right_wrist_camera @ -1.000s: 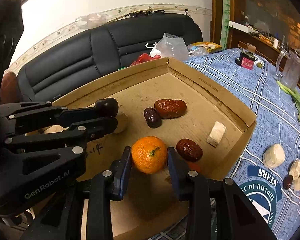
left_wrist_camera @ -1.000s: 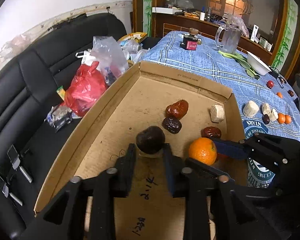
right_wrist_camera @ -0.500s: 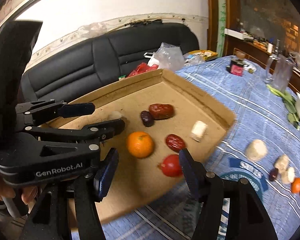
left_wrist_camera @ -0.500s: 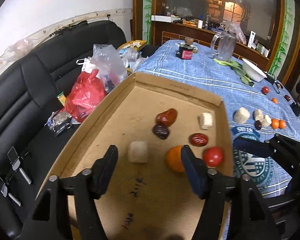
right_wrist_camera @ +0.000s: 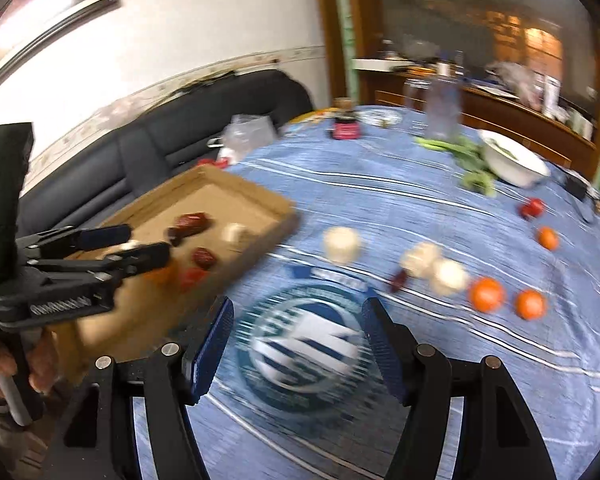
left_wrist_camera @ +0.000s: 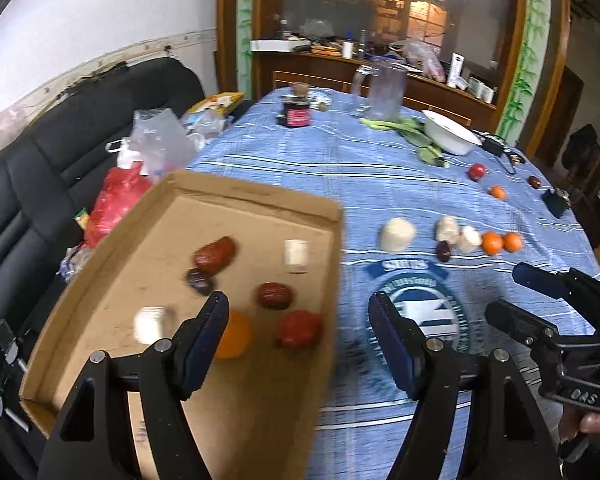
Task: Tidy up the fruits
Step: 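Withdraw both open tools from the box back over the table, then grasp a beige round cake with left tool while right tool grasps a tangerine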
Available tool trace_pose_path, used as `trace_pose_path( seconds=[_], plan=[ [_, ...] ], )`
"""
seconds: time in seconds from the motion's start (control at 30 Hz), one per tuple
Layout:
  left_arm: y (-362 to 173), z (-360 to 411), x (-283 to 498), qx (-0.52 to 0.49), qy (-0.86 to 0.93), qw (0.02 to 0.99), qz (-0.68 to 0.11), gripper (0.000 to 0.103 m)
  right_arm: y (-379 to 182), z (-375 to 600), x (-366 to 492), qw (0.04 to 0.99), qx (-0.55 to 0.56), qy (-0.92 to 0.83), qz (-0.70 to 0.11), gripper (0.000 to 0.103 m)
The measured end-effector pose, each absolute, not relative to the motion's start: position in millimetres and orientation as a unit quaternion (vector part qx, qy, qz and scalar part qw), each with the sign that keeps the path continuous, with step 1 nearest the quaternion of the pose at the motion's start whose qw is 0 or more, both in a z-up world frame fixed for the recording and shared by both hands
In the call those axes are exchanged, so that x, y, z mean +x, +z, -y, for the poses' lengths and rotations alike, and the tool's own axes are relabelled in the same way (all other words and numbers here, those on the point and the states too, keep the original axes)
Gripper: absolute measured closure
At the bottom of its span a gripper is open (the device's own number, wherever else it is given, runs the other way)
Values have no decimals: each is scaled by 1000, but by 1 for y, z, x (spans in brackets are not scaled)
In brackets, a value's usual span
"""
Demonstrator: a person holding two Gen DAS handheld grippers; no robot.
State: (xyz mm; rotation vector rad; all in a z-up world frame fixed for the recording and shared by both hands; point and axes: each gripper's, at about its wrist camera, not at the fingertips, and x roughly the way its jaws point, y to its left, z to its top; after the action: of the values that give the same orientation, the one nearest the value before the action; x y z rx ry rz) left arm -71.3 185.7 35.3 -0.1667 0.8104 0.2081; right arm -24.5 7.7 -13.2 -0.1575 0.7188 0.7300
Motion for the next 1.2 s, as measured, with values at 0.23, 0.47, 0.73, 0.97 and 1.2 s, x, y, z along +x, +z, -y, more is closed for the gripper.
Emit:
trace_pose_path(
  seconds=[0.23, 0.47, 0.73, 0.97, 1.2],
  plan=[
    [28, -142, -38, -71, 65, 907, -410, 30, -26, 58, 1, 881, -56, 292, -366, 32],
    [9, -120, 4, -71, 62, 894, -438, 30, -32, 87, 11, 884, -28, 283, -372, 32],
    [-10, -114, 48, -70, 102, 881, -457, 30, -40, 91, 39, 882, -26, 284, -375, 32],
    [-24, -116, 67, -68, 108, 874, -469, 30, -47, 78, 68, 875, -52, 291, -383, 32],
    [-33, -121, 81, -69, 118, 871, -473, 30, -58, 59, 97, 870, -78, 285, -395, 32]
  ],
)
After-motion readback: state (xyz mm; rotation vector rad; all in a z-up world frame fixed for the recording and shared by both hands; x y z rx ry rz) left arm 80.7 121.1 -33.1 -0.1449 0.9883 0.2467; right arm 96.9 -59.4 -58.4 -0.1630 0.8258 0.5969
